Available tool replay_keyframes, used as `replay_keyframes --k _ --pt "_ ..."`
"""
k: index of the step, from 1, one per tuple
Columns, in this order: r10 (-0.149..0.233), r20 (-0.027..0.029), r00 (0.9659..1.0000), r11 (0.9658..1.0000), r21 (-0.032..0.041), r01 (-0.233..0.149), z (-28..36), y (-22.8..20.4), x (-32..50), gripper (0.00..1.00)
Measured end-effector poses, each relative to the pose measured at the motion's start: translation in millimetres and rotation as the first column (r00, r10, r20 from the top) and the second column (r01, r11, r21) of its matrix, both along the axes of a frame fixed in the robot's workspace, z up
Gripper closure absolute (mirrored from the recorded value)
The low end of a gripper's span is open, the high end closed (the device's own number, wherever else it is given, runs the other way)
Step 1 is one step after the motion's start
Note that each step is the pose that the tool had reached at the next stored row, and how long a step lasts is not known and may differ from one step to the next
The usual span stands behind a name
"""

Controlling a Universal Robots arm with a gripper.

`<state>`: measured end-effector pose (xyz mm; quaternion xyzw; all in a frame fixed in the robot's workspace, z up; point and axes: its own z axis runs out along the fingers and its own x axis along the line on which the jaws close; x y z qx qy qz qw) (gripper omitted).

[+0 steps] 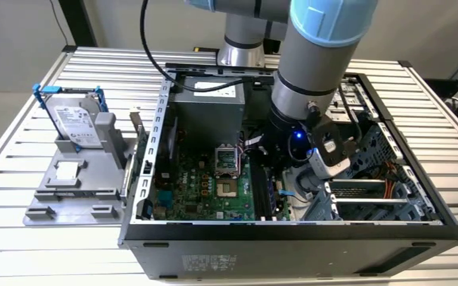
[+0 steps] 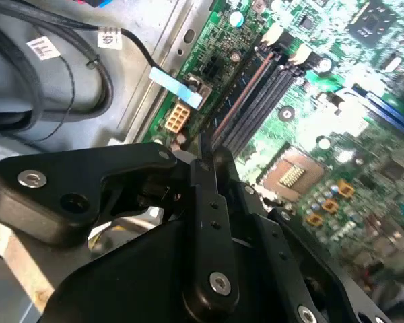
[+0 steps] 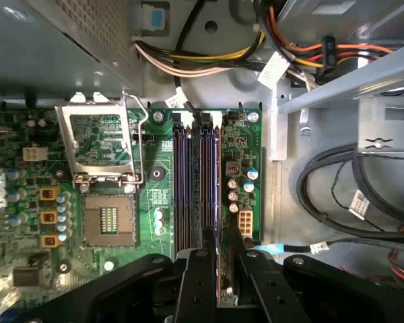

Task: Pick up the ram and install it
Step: 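Insert the ram into the slot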

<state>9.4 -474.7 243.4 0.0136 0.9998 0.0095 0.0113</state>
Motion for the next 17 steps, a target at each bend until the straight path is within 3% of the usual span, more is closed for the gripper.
replay_keyframes --k 3,4,17 --pt "0.000 0.0002 1.0000 1.0000 0.0042 0.000 2.3 -0.4 -0.1 0.00" --pt "0.000 0.0000 1.0000 1.0000 0.0054 0.000 2.4 -0.4 -0.1 1.00" --pt "0.001 0.0000 1.0000 0.9997 0.0255 -0.001 2.4 -0.4 0.0 1.00"
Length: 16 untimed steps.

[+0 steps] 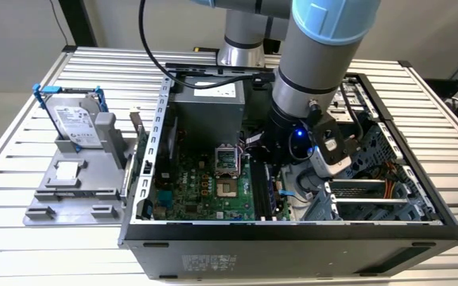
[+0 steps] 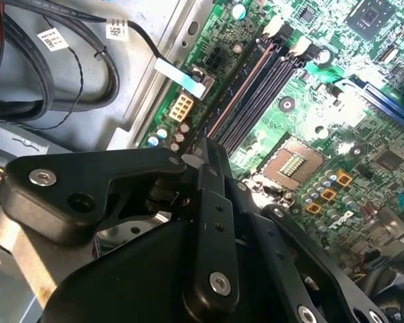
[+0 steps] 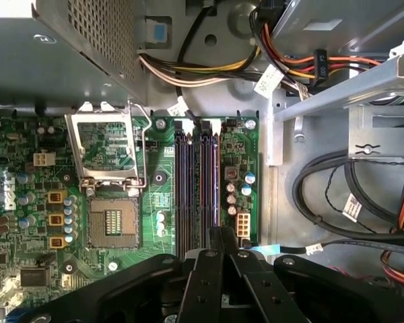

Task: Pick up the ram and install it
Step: 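Insert the ram into the slot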

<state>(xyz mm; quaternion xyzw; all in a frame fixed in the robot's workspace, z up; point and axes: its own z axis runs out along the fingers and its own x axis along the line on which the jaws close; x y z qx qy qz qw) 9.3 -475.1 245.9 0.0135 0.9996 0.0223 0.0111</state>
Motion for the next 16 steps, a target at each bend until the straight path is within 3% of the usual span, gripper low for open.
replay_keyframes --k 6,9,13,16 --pt "0.000 0.0000 1.0000 1.0000 0.0089 0.000 0.0 0.0 0.0 1.00" --pt "0.011 0.0000 0.9999 0.9999 0.0091 -0.011 0.0 0.0 0.0 1.00" --pt "0.064 0.0001 0.9979 0.9979 0.0092 -0.064 0.3 0.0 0.0 1.00" --pt "0.113 0.0000 0.9936 0.9935 0.0090 -0.113 0.5 0.0 0.0 1.00"
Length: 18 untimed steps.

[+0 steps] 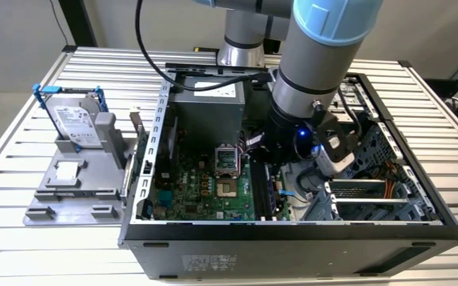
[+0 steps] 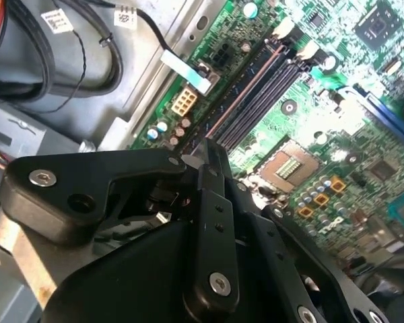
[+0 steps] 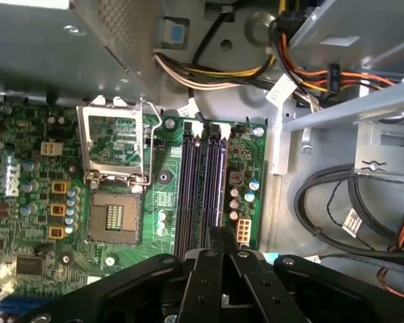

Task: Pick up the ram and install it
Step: 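Insert the ram into the slot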

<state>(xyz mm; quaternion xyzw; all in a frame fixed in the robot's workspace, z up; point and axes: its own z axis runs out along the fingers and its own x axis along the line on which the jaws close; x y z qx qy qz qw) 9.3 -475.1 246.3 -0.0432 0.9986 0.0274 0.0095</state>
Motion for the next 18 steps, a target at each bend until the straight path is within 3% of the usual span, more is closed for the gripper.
replay_keyframes --k 5,9,14,18 --pt "0.076 0.0000 0.9971 0.9971 -0.0001 -0.076 0.2 0.0 0.0 1.00" --pt "0.145 0.0001 0.9894 0.9894 0.0001 -0.145 0.6 0.0 0.0 1.00" --pt "0.219 0.0000 0.9757 0.9757 0.0000 -0.219 1.4 0.0 0.0 1.00" --pt "0.282 0.0000 0.9594 0.9594 0.0000 -0.282 1.6 0.0 0.0 1.00"
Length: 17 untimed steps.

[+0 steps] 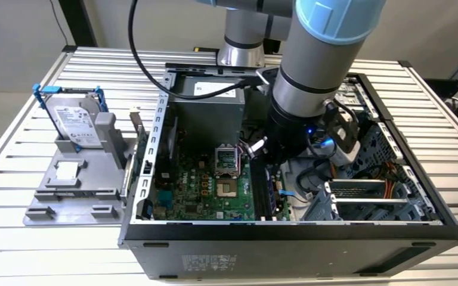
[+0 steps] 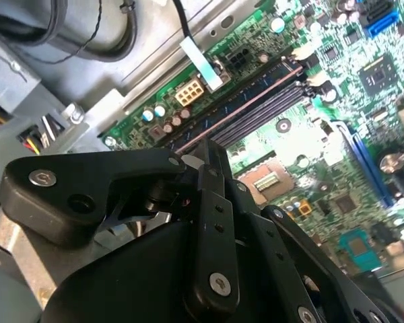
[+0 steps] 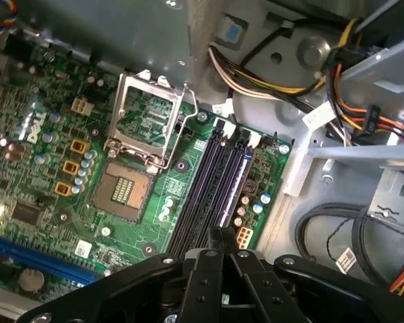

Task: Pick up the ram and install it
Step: 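Press down the ram until it locks into place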

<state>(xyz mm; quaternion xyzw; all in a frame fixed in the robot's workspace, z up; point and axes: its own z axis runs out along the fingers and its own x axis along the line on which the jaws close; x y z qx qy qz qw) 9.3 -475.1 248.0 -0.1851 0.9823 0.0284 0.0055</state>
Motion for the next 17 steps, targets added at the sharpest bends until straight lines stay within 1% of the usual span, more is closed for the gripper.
replay_keyframes --k 4,7,9,13,15,17 --pt "0.055 -0.0001 0.9985 0.9985 -0.0002 -0.055 0.1 0.0 0.0 1.00" --pt "0.091 0.0000 0.9958 0.9958 0.0001 -0.091 0.0 0.0 0.0 1.00" --pt "0.115 0.0001 0.9934 0.9934 0.0002 -0.115 0.1 0.0 0.0 1.00" --pt "0.161 0.0000 0.9870 0.9870 0.0001 -0.161 0.4 0.0 0.0 1.00" --pt "0.187 0.0000 0.9823 0.9823 0.0000 -0.187 0.5 0.0 0.0 1.00" --pt "0.217 0.0000 0.9761 0.9761 0.0000 -0.217 0.6 0.0 0.0 1.00"
